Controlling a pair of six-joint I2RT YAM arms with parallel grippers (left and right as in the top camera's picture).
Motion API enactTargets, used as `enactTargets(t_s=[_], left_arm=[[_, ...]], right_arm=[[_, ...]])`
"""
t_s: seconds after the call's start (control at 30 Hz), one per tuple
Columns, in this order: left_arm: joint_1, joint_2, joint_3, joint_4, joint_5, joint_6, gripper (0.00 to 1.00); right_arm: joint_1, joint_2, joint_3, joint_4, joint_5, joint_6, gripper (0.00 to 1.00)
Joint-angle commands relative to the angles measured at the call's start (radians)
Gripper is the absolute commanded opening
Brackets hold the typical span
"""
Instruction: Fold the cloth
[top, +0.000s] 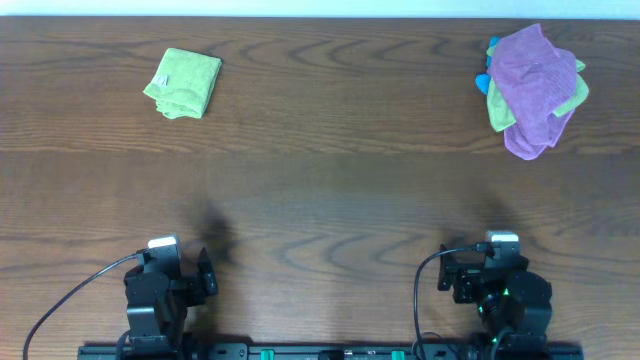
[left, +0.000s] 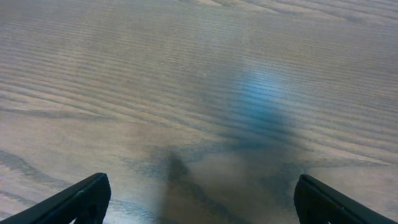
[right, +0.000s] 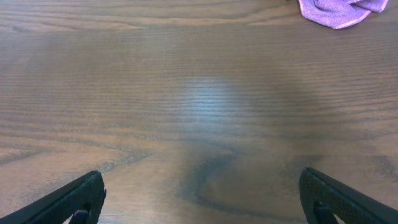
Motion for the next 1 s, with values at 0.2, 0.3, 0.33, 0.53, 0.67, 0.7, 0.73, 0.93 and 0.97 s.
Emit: enactTargets(t_s=[0.2,0.3,0.33,0.53,0.67,0.7,0.73,0.93,0.97], left_arm=[[-0.005,-0.01,-0.023,-0.014,-0.01,0.018,0.96],[-0.005,-0.01,-0.023,-0.014,-0.01,0.018,0.95],[-0.005,-0.01,-0.023,-0.014,-0.01,0.018,0.96],[-0.005,-0.01,-0.023,-0.014,-0.01,0.018,0.95],[-0.005,-0.01,-0.023,-0.014,-0.01,0.018,0.96],[-0.005,-0.01,-0.023,-0.014,-0.01,0.018,0.96],[-0.005,-0.01,-0.023,-0.014,-0.01,0.019,0.95],[-0.005,-0.01,-0.023,-0.014,-0.01,0.018,0.96],[-0.005,-0.01,-0.023,-0.014,-0.01,0.018,0.95]], right_arm=[[-0.009,-0.012,-0.014,0.001,0.01,-0.012,0.99],[-0.009,-0.012,-0.014,0.001,0.01,-0.012,0.99],[-0.009,-0.012,-0.014,0.001,0.01,-0.012,0.99],[-0.009,-0.012,-0.014,0.0,0.01,-0.012,0.99],[-0.009,-0.008,-0.011,0.029,0.009,-0.008,0.99],[-0.009,-0.001,-0.003,0.044,0.009,0.006,0.99],[-0.009,0.015,0.013,0.058,0.01,0.017,0.99],[-0.015,0.253,0.209,0.072,0.041,0.019,0.99],[-0.021,0.314,0.257,0.067,0.048,0.019,0.99]])
